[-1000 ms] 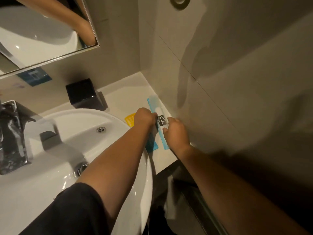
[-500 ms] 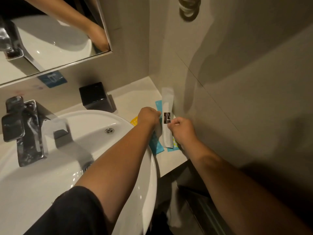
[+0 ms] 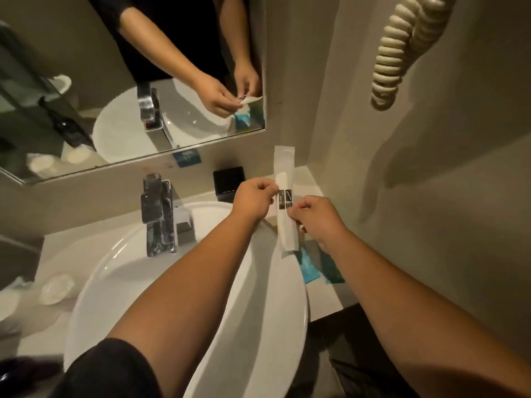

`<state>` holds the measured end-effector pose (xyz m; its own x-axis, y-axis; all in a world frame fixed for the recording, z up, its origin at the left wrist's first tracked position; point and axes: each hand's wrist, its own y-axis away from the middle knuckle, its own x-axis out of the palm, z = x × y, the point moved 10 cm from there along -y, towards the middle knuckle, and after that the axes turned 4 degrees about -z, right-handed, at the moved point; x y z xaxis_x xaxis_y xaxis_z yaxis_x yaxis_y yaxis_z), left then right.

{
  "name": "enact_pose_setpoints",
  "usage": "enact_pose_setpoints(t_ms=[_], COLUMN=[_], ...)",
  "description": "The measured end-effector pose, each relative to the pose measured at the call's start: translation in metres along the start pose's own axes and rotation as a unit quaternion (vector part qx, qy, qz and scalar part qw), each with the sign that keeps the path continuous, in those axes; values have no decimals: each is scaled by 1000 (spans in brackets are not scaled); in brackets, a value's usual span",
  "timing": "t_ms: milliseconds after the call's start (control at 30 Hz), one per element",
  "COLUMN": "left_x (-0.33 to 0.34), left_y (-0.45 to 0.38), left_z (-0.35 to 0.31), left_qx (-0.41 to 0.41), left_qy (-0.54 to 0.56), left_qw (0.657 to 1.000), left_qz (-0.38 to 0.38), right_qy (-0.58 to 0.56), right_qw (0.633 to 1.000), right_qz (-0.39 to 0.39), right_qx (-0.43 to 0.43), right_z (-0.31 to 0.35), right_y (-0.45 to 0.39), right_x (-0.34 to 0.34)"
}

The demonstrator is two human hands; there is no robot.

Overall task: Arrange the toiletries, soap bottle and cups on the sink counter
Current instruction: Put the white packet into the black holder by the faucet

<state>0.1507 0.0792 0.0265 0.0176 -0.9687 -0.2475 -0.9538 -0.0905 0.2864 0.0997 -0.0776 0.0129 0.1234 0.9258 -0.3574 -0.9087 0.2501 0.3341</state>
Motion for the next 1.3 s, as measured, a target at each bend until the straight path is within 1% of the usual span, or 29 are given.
enact_pose_setpoints(t_ms=[167, 267, 333, 433, 567, 667, 800, 1000, 1167, 1300], left_x=[-70, -100, -114, -130, -137, -133, -124, -109, -105, -107], left_y=[-9, -19, -27, -40, -56, -67, -80, -85, -94, -103], left_z=[-18, -31, -42, -56, -71, -66, -34, 14, 34, 47], left_qx=[36, 61, 81, 100, 129, 129, 85, 25, -5, -21], left_qy=[15, 16, 11, 13, -14, -27, -35, -46, -51, -52], left_qw=[996, 989, 984, 976, 964, 959, 962, 966, 968, 965], left_qz=[-84, -133, -159, -195, -232, -249, -256, -253, -246, -256], right_qy=[48, 89, 110, 111, 103, 116, 141, 237, 262, 263], right_qw=[994, 986, 980, 976, 974, 972, 971, 954, 950, 949], right_qz=[34, 47, 53, 47, 32, 26, 41, 69, 69, 71], right_qx=[-88, -134, -156, -180, -198, -205, -187, -172, -156, -157], right_z=[58, 92, 112, 136, 150, 147, 123, 82, 65, 60], right_y=[-15, -25, -33, -48, -68, -80, -97, -119, -130, -134], right_x=[48, 70, 82, 94, 103, 110, 118, 136, 143, 150])
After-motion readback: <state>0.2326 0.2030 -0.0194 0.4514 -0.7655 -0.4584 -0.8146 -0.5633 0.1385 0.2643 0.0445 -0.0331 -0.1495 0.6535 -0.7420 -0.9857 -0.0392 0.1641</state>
